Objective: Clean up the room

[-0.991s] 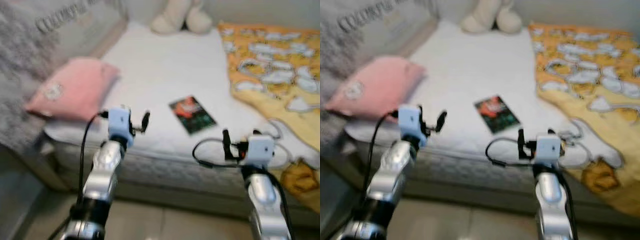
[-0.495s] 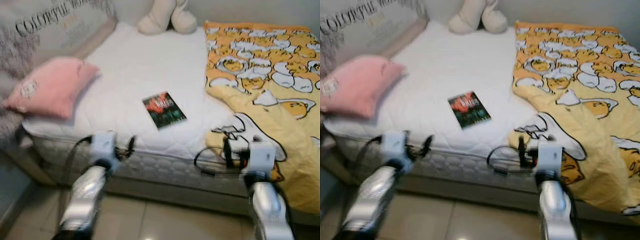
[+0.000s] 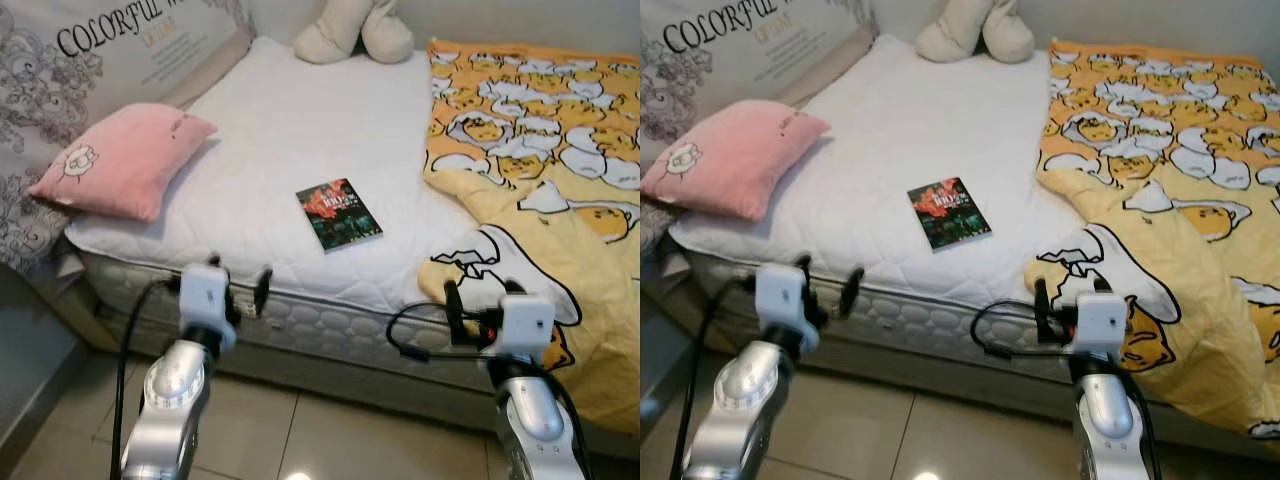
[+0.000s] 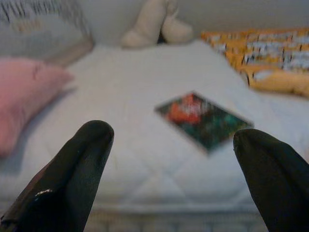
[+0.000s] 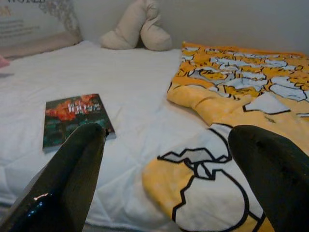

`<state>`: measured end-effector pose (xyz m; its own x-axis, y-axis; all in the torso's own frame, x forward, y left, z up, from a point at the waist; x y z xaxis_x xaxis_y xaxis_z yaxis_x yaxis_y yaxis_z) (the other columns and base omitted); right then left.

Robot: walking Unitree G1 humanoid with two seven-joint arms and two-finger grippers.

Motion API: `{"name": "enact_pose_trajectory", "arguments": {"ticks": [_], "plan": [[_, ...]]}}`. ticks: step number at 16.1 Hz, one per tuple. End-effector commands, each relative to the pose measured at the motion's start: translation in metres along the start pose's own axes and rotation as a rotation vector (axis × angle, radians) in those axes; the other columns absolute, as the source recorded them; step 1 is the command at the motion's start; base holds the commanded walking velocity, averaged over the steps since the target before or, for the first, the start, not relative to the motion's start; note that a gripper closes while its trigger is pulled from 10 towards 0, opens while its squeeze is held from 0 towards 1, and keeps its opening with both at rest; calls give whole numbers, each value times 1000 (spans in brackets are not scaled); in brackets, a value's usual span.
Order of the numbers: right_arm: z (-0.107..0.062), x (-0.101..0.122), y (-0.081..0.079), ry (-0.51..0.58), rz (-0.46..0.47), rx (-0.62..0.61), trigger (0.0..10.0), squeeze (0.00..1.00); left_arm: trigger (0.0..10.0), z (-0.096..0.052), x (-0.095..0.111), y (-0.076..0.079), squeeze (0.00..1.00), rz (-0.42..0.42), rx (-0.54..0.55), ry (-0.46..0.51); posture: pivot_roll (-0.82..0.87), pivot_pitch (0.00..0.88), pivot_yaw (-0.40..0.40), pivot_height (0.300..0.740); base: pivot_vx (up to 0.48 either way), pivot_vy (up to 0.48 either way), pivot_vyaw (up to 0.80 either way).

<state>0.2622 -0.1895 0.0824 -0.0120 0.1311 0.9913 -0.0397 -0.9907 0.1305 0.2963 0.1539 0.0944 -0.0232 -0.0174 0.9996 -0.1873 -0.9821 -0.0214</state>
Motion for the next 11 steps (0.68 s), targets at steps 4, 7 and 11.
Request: {"name": "enact_pose_trajectory", "arguments": {"ticks": [4,7,11], "plan": [[3,2,4,7,-5,-17,10000,0,10000,5,4,-2,0,-24,15,-4,-87,0,50,740,480,0,0],[1,-1,0,-5,-4,8,10000,0,10000,8,4,-3,0,-31,24,-11,-82,0,47,740,480,0,0],[1,-4,2,-19,-14,28,10000,0,10000,12,7,-5,0,-29,27,-6,-77,0,47,740,480,0,0]]}}
Point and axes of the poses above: a point about 5 cm out from each wrist's last joint towards the gripper, its own z axis pointing out of the wrist towards the gripper, its own x axis along the axis of the wrist's last joint, y = z × x, the point moved 3 cm from there along z, pointing out of the wrist towards the gripper, and after that the axes turned 2 degrees about -z, right-handed, at the moved point
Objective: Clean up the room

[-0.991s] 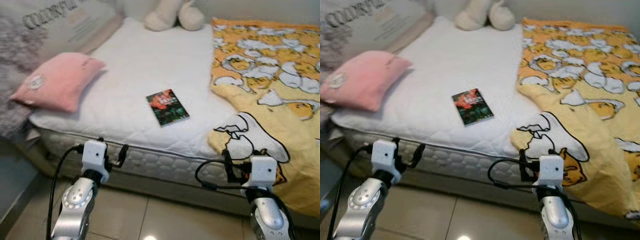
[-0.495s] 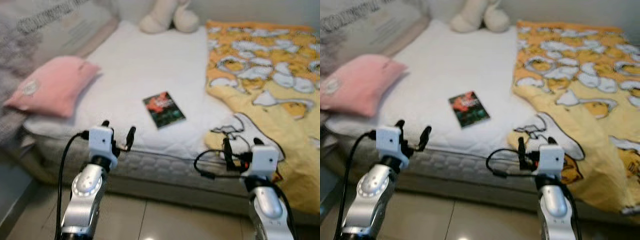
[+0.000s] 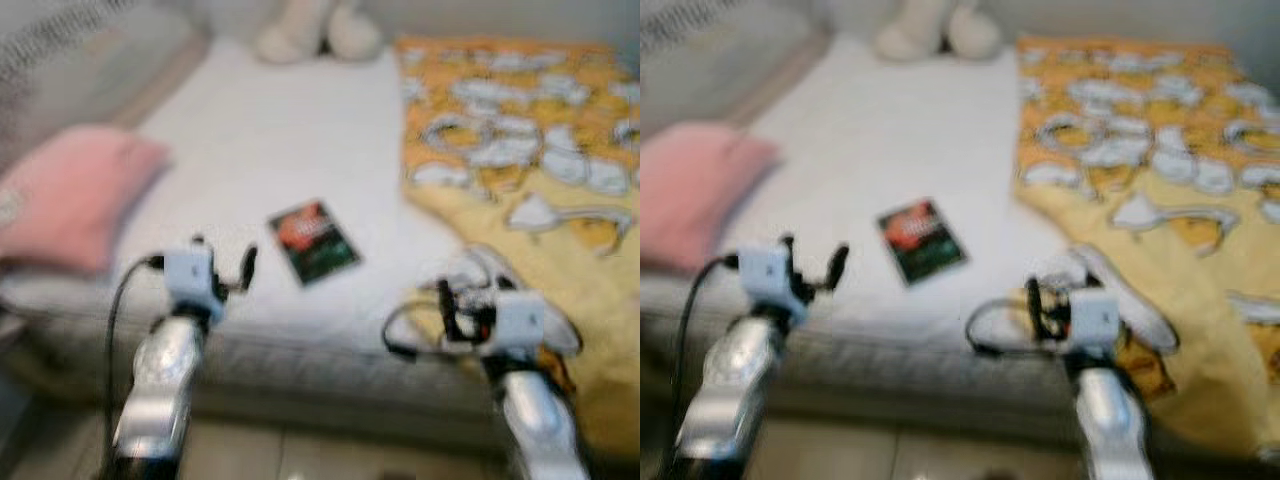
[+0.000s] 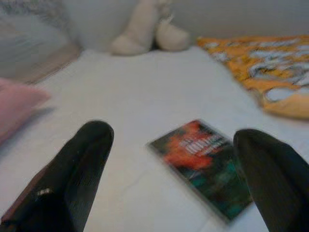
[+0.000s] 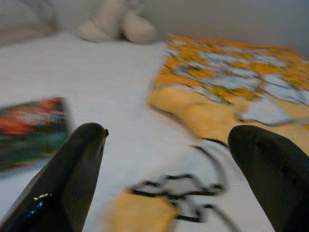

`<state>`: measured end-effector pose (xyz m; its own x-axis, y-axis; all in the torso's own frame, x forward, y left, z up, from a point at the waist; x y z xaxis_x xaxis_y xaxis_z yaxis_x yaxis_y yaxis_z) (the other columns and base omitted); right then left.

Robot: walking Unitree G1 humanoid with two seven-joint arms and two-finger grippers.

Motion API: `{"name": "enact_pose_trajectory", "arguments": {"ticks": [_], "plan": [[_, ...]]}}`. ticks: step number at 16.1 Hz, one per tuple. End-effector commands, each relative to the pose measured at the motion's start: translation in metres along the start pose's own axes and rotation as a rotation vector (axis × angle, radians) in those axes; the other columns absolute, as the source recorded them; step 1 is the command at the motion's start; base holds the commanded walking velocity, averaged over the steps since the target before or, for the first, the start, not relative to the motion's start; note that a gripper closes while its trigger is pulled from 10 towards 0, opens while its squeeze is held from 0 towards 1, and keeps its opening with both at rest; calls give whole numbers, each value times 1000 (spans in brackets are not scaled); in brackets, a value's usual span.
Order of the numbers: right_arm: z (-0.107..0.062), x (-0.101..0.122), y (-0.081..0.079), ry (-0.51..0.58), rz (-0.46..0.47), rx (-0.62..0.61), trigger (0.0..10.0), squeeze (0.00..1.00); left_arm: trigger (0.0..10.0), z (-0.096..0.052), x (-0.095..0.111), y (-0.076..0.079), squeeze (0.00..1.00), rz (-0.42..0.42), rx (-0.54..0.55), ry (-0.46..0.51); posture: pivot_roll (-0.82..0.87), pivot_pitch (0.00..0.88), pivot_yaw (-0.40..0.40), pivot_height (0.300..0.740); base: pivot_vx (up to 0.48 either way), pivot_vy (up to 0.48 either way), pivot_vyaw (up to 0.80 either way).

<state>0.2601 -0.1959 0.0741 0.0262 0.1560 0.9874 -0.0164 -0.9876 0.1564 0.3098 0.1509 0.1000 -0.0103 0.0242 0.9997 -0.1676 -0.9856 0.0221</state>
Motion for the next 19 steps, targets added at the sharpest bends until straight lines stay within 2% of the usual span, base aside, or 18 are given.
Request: {"name": "enact_pose_trajectory", "arguments": {"ticks": [1,4,8,10,12,13,15,17,19], "plan": [[3,5,-3,21,12,4,10000,0,10000,-1,2,-7,0,16,8,1,-79,0,47,740,480,0,0],[8,6,-6,15,22,12,10000,0,10000,2,2,-5,0,15,0,-5,-81,0,53,740,451,0,-248],[6,4,-9,11,25,16,10000,0,10000,4,-4,-3,0,21,-8,-42,-79,0,55,740,0,0,-703],[4,2,-9,2,36,8,10000,0,10000,18,-3,-11,0,58,37,-62,-78,12,51,740,0,0,-688],[2,3,-13,2,45,19,10000,0,10000,44,-1,-33,0,-6,139,-119,-85,34,50,740,0,0,0],[1,4,-14,5,39,27,10000,0,10000,52,2,-42,0,-47,175,-131,-88,44,51,740,0,0,0],[-3,6,-14,7,35,28,10000,0,10000,56,2,-49,0,-101,196,-154,-92,64,52,740,0,0,0],[-13,7,-14,0,29,31,10000,0,10000,65,-15,-49,0,-203,182,-239,-128,125,40,740,0,0,0],[-26,12,-17,-7,12,58,10000,0,10000,66,-24,-59,0,-280,251,-274,-169,160,33,740,0,0,0]]}}
Point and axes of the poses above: a point about 5 cm out from each wrist's last joint towards the gripper, its own z axis pointing out of the wrist towards the gripper, its own x axis along the axis of the wrist's last joint, y = z × x, the point moved 3 cm from there along z, pointing out of the wrist towards the gripper, and after that the axes turned 2 degrees about -z, right-handed, at the moved point
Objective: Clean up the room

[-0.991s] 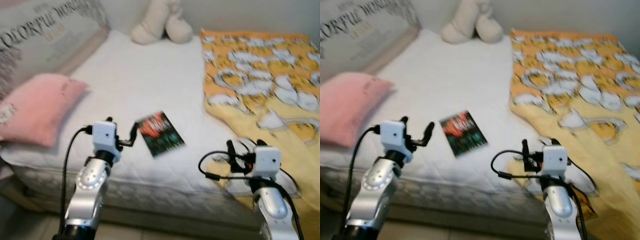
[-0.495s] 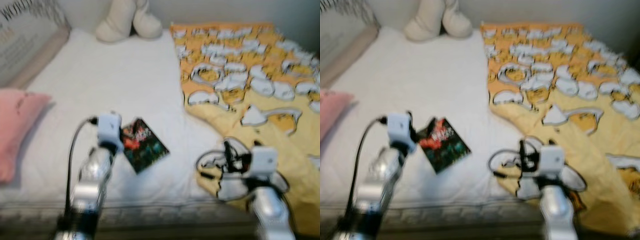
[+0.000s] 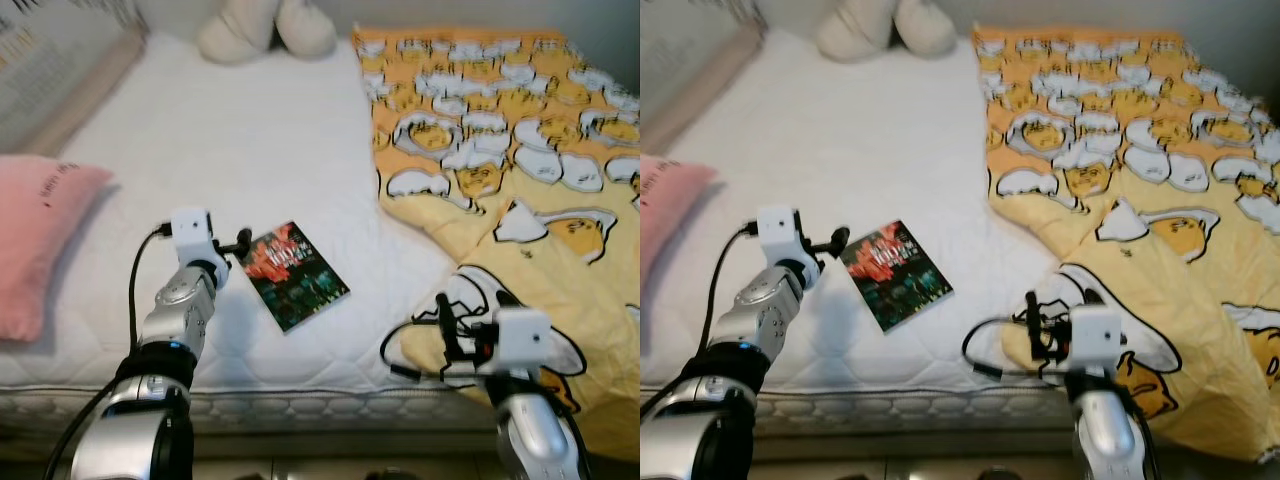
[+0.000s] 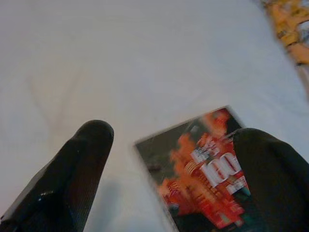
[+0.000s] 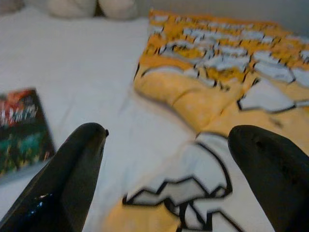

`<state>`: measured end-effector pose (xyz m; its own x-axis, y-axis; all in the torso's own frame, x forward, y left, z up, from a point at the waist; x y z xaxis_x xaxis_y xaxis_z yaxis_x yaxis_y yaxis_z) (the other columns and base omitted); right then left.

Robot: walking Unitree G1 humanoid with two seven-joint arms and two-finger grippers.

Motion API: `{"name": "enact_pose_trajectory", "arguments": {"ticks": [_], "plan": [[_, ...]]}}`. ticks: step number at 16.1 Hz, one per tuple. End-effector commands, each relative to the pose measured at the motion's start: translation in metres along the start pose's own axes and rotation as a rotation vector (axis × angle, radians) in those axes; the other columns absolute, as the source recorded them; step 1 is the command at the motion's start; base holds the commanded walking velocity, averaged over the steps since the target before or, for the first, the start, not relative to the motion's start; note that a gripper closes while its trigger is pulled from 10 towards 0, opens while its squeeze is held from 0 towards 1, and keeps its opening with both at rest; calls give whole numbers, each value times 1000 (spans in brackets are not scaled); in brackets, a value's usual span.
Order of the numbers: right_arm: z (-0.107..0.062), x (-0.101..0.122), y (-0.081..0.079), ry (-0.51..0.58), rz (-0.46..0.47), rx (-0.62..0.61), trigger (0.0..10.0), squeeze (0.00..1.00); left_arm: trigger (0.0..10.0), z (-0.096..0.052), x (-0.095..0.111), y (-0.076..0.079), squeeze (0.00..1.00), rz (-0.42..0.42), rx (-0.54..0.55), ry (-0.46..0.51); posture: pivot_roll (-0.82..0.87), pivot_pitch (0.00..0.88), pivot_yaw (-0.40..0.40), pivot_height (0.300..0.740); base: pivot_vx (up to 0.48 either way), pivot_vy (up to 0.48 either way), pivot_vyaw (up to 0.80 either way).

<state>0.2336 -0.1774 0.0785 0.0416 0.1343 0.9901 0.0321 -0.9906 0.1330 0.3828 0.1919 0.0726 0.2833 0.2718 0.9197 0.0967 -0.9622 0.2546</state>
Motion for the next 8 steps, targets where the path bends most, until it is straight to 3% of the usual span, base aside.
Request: {"name": "enact_pose_trajectory", "arguments": {"ticks": [1,5,8], "plan": [[-6,6,0,0,-12,14,10000,0,10000,2,5,-9,0,-52,41,6,-186,180,27,740,0,0,0],[-28,6,3,-48,-18,15,10000,0,10000,1,-13,-15,0,-240,46,-59,-217,248,25,740,0,0,0],[-36,7,2,-67,-18,18,10000,0,10000,-1,-24,-13,0,-302,22,-87,-217,271,27,740,0,0,0]]}}
Point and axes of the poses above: a point about 5 cm out from each wrist's last joint towards the gripper, its own z axis pointing out of the wrist towards the gripper, its own x axis along the axis of the wrist's last joint, y = z × x, the point moved 3 cm from there along z, pointing out of the wrist towards the gripper, and after that the axes turned 2 degrees about -z, right-handed, at the moved point
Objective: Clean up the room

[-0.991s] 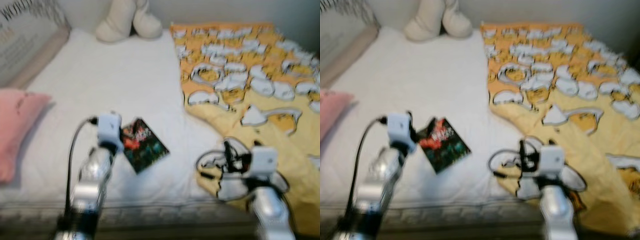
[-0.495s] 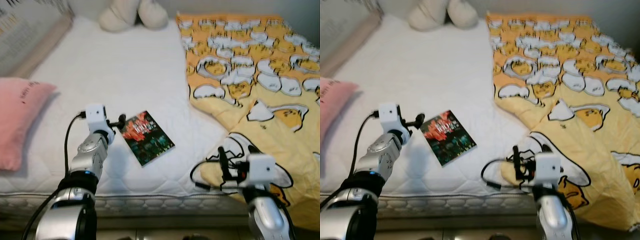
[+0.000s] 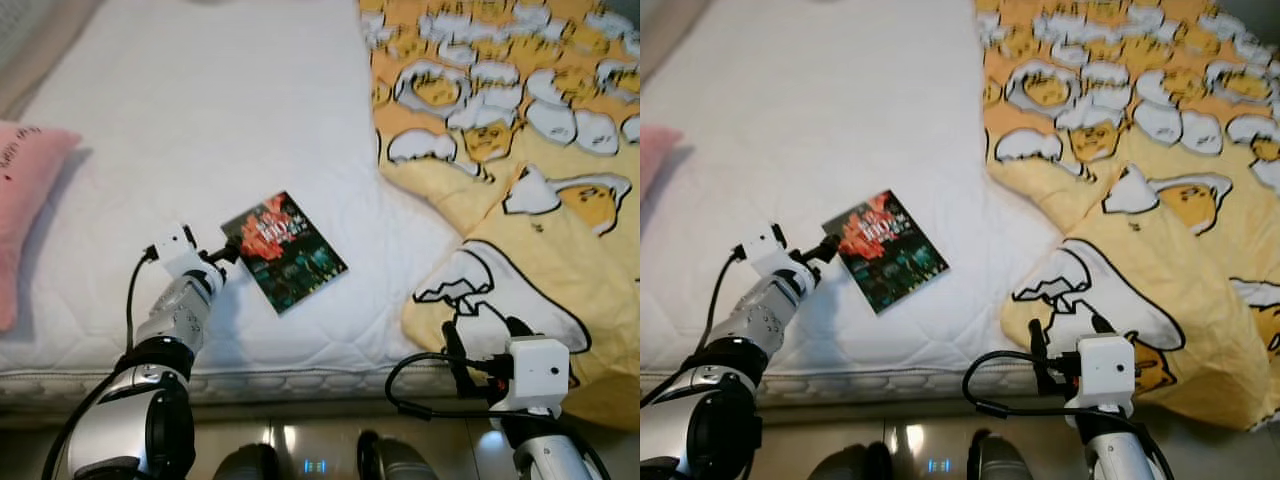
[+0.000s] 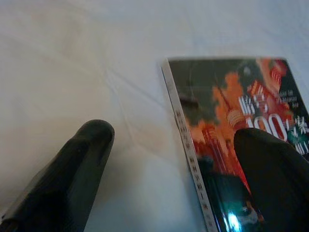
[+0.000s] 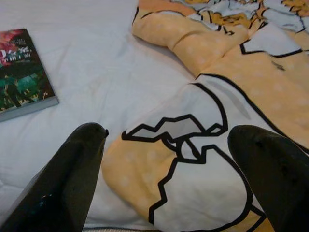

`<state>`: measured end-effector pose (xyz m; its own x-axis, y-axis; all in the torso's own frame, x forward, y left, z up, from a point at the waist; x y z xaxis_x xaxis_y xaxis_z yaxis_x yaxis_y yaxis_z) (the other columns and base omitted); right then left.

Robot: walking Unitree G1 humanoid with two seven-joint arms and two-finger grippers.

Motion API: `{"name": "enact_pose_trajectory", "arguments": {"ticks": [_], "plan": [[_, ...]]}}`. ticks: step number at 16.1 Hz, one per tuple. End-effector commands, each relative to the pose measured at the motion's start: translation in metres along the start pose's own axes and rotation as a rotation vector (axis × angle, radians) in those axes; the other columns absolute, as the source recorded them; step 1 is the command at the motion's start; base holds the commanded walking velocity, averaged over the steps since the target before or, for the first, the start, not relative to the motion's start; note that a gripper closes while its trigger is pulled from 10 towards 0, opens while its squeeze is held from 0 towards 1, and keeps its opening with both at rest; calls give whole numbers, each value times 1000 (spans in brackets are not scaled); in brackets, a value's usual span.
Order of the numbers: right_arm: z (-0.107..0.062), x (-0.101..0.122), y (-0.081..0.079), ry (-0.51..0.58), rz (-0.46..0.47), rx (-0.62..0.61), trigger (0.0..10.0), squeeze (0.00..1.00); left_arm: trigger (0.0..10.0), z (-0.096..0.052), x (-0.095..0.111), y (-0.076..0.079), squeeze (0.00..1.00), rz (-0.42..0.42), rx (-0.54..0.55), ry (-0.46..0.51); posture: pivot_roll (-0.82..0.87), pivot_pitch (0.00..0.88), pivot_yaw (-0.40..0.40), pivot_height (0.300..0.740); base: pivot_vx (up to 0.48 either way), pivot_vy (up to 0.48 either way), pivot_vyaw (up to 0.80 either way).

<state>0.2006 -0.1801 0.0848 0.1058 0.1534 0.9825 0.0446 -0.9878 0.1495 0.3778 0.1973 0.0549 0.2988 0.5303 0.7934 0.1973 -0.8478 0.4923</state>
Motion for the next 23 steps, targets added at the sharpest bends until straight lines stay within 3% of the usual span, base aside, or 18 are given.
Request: {"name": "enact_pose_trajectory", "arguments": {"ticks": [1,6,13,15,19,20,22,23], "plan": [[-4,3,-1,-2,1,8,10000,0,10000,-2,-8,-5,0,-26,2,-31,-217,272,27,740,0,0,0],[-9,6,-21,-30,44,129,10000,0,10000,-2,-13,-6,0,-102,-1,-44,-223,302,23,740,0,0,0],[-12,4,-26,-57,61,149,10000,0,10000,1,-17,17,0,-295,-94,-54,-218,318,34,740,0,0,0],[-12,4,-27,-57,63,149,10000,0,10000,1,-19,20,0,-294,-111,-64,-218,318,35,740,0,0,0],[-11,5,-30,-52,56,152,10000,0,10000,2,-27,49,0,-276,-232,-113,-218,308,45,740,0,0,0],[-10,6,-30,-48,48,153,10000,0,10000,2,-26,58,0,-253,-266,-114,-221,307,47,740,0,0,0],[-10,7,-29,-40,38,146,10000,0,10000,2,-18,59,0,-84,-270,-55,-221,301,53,740,0,0,0],[-8,7,-27,-36,39,133,10000,0,10000,-4,-8,56,0,192,-260,57,-208,283,56,740,0,0,0]]}}
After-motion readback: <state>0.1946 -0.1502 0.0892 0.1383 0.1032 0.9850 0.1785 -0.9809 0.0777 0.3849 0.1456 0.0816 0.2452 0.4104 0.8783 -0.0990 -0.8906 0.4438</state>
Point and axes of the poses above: a point about 5 cm out from each wrist's last joint towards the gripper, its own z axis pointing out of the wrist towards the gripper, its own x axis along the axis of the wrist's last joint, y = z × x, the point moved 3 cm from there along z, pointing out of the wrist towards the gripper, and after that the axes turned 2 degrees about -z, right-handed, at the moved point
